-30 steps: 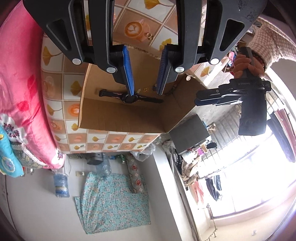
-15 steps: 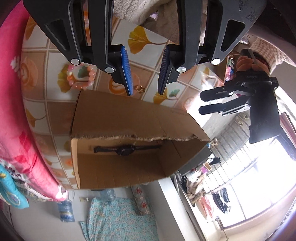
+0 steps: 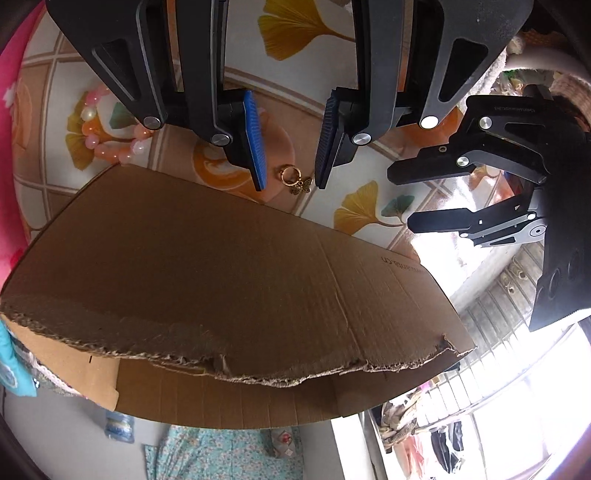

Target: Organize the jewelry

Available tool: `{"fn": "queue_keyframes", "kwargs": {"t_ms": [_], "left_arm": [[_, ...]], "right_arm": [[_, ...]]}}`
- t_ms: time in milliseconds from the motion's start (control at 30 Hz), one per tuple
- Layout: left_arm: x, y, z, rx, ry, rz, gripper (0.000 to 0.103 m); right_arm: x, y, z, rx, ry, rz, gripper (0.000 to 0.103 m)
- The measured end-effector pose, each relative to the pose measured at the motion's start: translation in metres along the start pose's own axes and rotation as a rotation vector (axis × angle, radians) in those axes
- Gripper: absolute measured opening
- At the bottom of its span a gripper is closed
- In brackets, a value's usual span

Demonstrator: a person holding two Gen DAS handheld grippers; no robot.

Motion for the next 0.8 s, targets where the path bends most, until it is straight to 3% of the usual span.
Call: {"fn": "queue_keyframes", "kwargs": {"t_ms": [367,800], "left_arm": [[-0.001,0.002,-0.002,0.013,0.002,0.005,0.053],[0.006,0.003,0.003,0.044,-0.018,-0.002,0.053]], "right_arm": [[-0.018,0.0,-0.009,0.003,-0.089,0.098,0.01],[0.012,-0.027,0.02,0.023,-0.08,-0.046,0.009]]}}
Point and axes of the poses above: each gripper's, at about its wrist camera, not at the fingertips, and z roughly against the way its jaws point, x to its right, y to its top, the point moved 4 cm from there along -z, roughly the way its jaws point, and after that the axes turned 3 degrees about y, right-handed, at the moved point
